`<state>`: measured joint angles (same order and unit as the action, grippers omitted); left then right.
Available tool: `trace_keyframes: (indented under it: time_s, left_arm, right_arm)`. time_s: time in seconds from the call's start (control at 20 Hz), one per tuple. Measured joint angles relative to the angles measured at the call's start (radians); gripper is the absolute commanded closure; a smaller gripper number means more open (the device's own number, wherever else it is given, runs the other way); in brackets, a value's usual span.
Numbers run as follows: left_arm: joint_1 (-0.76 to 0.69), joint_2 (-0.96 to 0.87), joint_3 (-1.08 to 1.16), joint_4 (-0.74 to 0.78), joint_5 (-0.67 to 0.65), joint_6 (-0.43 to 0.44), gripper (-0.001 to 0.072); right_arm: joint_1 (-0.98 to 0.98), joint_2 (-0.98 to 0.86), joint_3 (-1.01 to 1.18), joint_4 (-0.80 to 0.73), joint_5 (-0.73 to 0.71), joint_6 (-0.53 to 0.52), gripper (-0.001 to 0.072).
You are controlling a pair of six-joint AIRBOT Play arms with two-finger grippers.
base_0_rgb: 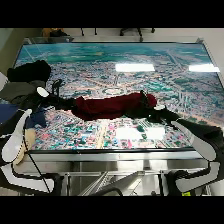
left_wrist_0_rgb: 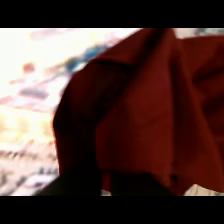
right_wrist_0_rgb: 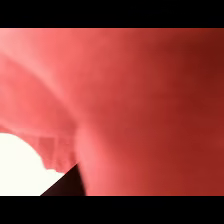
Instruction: Fold the shirts.
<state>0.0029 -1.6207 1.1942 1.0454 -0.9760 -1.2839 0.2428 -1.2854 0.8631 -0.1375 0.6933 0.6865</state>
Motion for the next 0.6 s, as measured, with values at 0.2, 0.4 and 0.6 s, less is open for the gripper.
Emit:
trace_keyframes:
  time_s: [0.2,0.4,0.6]
  left_arm:
    - [-0.031,0.032,0.155,0.001,-0.076,0.009,0.0696]
    - [-0.02,0.208,0.383,0.0,-0.144,-0.034,0.0696]
    - [0.013,0.43,0.687,-0.003,-0.161,-0.097,0.0697]
  right_arm:
    - [-0.059,0.156,0.111,0.031,0.134,0.0,0.0695]
    - [-0.203,0.343,0.363,0.037,0.234,0.024,0.0696]
    - [-0.403,0.468,0.739,0.045,0.272,0.053,0.0696]
